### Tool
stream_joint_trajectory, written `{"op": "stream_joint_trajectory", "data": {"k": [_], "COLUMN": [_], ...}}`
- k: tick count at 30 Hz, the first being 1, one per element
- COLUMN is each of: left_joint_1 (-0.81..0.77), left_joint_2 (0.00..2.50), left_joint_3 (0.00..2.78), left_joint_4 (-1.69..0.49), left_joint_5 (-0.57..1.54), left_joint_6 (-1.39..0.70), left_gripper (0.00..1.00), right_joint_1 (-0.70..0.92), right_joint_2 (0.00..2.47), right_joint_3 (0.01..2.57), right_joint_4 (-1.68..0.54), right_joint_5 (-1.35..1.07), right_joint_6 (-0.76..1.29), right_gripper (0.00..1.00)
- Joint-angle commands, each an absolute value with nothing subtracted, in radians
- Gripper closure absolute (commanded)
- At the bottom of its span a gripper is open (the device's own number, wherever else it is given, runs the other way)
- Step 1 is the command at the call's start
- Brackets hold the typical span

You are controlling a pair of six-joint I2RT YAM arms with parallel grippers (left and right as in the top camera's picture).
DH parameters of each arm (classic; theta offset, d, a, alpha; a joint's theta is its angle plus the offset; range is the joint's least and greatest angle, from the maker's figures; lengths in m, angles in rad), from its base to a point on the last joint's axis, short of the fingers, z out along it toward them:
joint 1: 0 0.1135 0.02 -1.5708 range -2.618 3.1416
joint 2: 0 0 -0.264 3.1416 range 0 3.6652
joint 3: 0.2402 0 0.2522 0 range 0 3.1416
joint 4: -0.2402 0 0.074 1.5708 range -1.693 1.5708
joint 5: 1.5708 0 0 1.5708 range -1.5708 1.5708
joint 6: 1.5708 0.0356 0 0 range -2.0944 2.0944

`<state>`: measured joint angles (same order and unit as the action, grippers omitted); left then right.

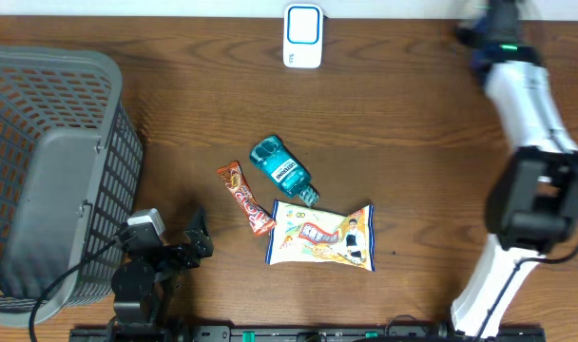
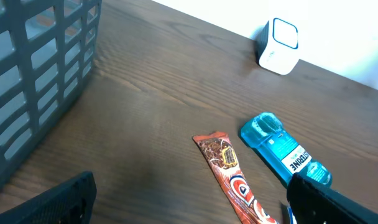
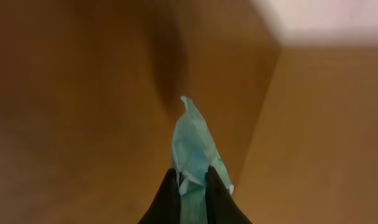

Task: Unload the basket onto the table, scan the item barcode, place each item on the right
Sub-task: 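Swing the right gripper with the mint-green pouch off to the right side, then return the right gripper to the table above the teal bottle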

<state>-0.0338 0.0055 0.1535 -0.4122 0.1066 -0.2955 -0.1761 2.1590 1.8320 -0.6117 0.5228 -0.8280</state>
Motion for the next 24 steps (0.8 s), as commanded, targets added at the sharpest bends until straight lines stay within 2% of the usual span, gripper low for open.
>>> {"op": "stream_joint_trajectory", "data": {"k": [1, 8, 9, 10, 11, 12, 15, 18, 20, 24], "left_joint_1": [-0.03, -0.03, -0.03, -0.03, -0.03, -0.03, -0.03, -0.03, -0.03, -0.03], "left_joint_2": [0.004, 0.004, 0.004, 0.004, 0.004, 0.004, 0.004, 0.004, 0.004, 0.004], "left_joint_3": [0.148, 0.148, 0.148, 0.148, 0.148, 0.148, 0.148, 0.148, 0.148, 0.148], "left_joint_4": [-0.412, -0.412, -0.412, -0.412, -0.412, -0.412, -0.412, -0.412, -0.412, -0.412], "left_joint_5": [0.117, 0.117, 0.117, 0.117, 0.117, 0.117, 0.117, 0.117, 0.117, 0.117], "left_joint_6": [-0.305, -0.305, -0.305, -0.305, -0.305, -0.305, -0.305, -0.305, -0.305, -0.305], "left_gripper": [0.02, 0.02, 0.02, 0.02, 0.02, 0.02, 0.02, 0.02, 0.02, 0.02], "right_joint_1": [-0.31, -0.517, -0.537, -0.551, -0.567, -0.575, -0.579, -0.554, -0.525, -0.452], "right_joint_2": [2.162, 2.162, 2.159, 2.155, 2.152, 2.146, 2.096, 1.997, 1.921, 1.787], "right_joint_3": [1.777, 1.707, 1.71, 1.714, 1.722, 1.73, 1.757, 1.759, 1.759, 1.758], "right_joint_4": [-0.641, -0.559, -0.551, -0.549, -0.543, -0.539, -0.546, -0.556, -0.58, -0.667], "right_joint_5": [0.425, 0.425, 0.44, 0.457, 0.49, 0.526, 0.571, 0.459, 0.28, -0.24], "right_joint_6": [-0.711, -0.561, -0.501, -0.459, -0.412, -0.361, -0.236, -0.133, -0.064, 0.086], "right_gripper": [0.99, 0.98, 0.89, 0.7, 0.25, 0.01, 0.01, 0.01, 0.01, 0.01]}}
